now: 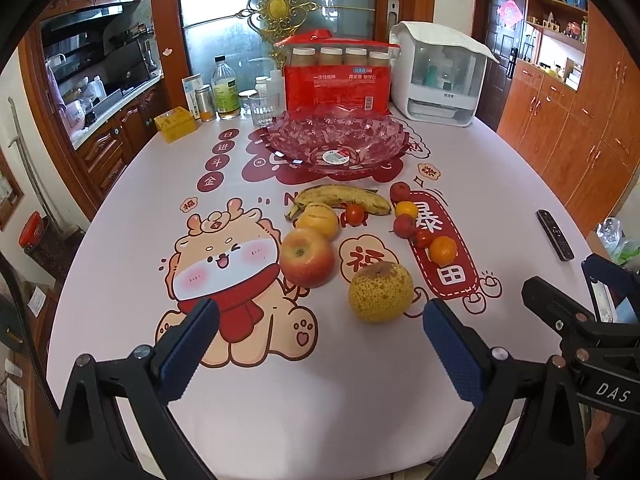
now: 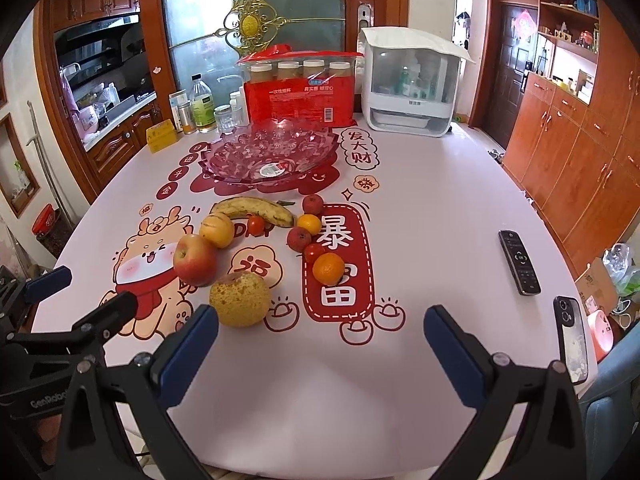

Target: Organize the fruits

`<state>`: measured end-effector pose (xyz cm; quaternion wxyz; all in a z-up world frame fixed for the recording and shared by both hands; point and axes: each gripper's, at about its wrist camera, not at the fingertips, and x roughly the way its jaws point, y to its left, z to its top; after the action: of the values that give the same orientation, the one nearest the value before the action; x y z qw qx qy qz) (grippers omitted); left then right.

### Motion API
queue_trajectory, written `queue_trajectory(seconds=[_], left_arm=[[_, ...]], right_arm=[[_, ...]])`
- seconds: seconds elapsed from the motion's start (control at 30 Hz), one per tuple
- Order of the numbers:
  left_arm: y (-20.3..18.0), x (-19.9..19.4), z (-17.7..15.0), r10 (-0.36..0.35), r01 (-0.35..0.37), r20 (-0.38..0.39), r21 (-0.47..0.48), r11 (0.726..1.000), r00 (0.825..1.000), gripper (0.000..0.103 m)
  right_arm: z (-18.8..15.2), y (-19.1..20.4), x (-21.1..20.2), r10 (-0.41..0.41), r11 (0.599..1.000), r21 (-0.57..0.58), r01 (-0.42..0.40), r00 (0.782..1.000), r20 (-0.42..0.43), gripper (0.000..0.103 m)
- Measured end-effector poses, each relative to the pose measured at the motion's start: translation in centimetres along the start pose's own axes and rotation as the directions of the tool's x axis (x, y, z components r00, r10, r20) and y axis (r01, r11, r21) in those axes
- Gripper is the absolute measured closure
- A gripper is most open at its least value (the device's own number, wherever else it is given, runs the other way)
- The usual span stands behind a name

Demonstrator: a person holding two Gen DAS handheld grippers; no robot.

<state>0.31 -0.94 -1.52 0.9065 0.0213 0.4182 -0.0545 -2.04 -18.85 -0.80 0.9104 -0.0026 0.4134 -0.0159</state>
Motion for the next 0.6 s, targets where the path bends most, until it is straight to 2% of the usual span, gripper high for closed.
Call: queue_trajectory(seconds=[0.6], left_arm=[[0.09,0.41,0.06,-0.009,0.009,-0.022,-0.008,1.0,1.0,0.002]], right_arm=[[0.03,-0.19,0.07,0.0,1.0,0.008,0.0,1.0,-0.001,0.0]])
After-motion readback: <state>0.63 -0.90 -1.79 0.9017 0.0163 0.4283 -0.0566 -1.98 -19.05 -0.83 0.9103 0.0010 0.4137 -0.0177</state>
